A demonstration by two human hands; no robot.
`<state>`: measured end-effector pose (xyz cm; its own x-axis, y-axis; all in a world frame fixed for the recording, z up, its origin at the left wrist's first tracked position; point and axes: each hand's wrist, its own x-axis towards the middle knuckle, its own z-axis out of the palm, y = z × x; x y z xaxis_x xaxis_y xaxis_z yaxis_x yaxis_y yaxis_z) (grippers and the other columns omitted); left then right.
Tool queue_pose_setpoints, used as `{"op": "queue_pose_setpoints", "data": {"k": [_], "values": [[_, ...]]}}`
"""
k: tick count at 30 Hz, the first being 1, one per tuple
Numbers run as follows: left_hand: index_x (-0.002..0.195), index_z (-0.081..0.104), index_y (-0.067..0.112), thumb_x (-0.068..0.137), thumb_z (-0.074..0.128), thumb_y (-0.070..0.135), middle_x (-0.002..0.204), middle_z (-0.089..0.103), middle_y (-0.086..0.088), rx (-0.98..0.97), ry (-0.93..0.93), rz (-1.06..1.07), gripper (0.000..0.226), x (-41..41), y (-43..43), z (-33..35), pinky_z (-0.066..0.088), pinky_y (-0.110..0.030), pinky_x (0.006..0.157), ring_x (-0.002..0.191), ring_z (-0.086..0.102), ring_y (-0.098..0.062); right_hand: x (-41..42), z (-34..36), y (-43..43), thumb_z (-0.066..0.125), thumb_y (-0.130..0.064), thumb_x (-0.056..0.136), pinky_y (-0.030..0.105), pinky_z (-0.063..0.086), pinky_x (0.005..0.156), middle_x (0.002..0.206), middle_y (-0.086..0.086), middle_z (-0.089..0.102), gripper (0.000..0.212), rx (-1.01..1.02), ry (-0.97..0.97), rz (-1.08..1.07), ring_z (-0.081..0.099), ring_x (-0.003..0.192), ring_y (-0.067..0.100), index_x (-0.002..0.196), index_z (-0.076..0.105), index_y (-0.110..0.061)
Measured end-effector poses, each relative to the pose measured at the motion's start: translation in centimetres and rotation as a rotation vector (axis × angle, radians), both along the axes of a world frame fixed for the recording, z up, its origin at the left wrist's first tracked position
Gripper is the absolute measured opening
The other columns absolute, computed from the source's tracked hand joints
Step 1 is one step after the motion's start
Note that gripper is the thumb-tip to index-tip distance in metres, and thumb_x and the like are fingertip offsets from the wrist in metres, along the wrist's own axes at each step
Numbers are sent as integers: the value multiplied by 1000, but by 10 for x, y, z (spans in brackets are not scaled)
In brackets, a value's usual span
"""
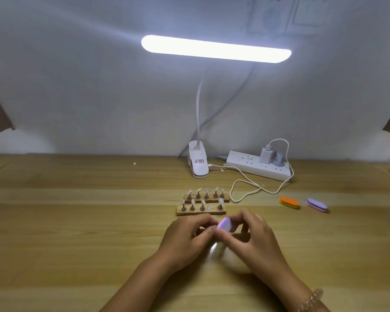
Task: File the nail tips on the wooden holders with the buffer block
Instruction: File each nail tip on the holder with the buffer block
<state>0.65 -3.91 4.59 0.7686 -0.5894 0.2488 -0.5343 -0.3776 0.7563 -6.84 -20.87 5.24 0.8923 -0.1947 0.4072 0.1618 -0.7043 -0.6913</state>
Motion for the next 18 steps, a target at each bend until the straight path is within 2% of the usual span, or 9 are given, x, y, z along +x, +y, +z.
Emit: {"op": "queue_pose_setpoints", "data": {"k": [2, 4, 6, 8, 11, 13, 15, 17, 18], "values": [[102, 71, 37, 95, 58, 31, 93, 72, 23, 7, -15, 10, 16, 0, 1, -1, 54, -33, 76, 86, 67, -1, 1, 0, -2, 75, -52, 74, 18, 41, 65, 81, -16, 61, 28, -10, -27, -58, 52, 80, 4, 82, 59, -31], [103, 71, 35, 95, 58, 27, 94, 72, 20, 3, -5, -7, 17, 1, 1, -2, 52, -31, 73, 86, 66, -3, -1, 0, 2, 70, -58, 75, 18, 41, 61, 81, -16, 58, 32, -111, -41, 5, 51, 77, 3, 83, 56, -31], [102, 72, 34, 95, 58, 28, 93, 72, 20, -6, 2, -14, 16, 1, 1, -1, 51, -28, 72, 85, 66, -2, -2, -1, 4, 72, -57, 74, 17, 41, 59, 82, -14, 59, 32, -68, -25, 32, 51, 72, 4, 84, 56, -30], [101, 71, 34, 94, 56, 33, 92, 72, 21, -5, -1, -4, 17, 0, 0, 0, 53, -30, 74, 85, 66, -1, 1, -1, -1, 75, -52, 75, 20, 40, 60, 81, -13, 61, 29, 10, -19, -43, 50, 68, 4, 82, 58, -29], [100, 72, 32, 91, 54, 34, 92, 72, 18, -22, 33, -13, 19, 1, 1, -1, 54, -34, 74, 84, 66, -4, 1, -3, 0, 69, -60, 75, 23, 43, 59, 82, -15, 59, 34, -97, -17, 23, 51, 68, 3, 83, 55, -30], [99, 71, 30, 94, 56, 29, 91, 72, 16, -47, 51, -13, 16, 1, 1, -1, 54, -35, 69, 82, 67, -7, 0, -3, 1, 69, -63, 73, 23, 41, 59, 83, -16, 62, 36, -39, -5, 19, 51, 67, 2, 84, 58, -30], [96, 69, 29, 99, 55, 21, 92, 74, 14, -102, 88, -4, 16, 0, -1, -1, 50, -27, 64, 81, 69, -4, 3, -2, -6, 73, -53, 74, 23, 39, 61, 84, -17, 64, 26, 88, -54, -115, 51, 66, 5, 85, 61, -32], [93, 65, 29, 100, 53, 16, 93, 75, 14, -147, 129, 1, 18, -2, -1, 0, 49, -22, 64, 75, 69, 0, 3, -1, -9, 75, -41, 78, 21, 41, 63, 86, -18, 63, 20, 79, -80, -182, 52, 70, 7, 90, 59, -35], [93, 64, 29, 100, 53, 18, 90, 74, 15, -148, 130, 1, 17, -2, -1, -1, 51, -25, 63, 70, 68, 0, 1, -1, -6, 75, -41, 79, 19, 42, 63, 88, -19, 61, 22, 28, -78, -142, 53, 73, 7, 93, 59, -36]]}}
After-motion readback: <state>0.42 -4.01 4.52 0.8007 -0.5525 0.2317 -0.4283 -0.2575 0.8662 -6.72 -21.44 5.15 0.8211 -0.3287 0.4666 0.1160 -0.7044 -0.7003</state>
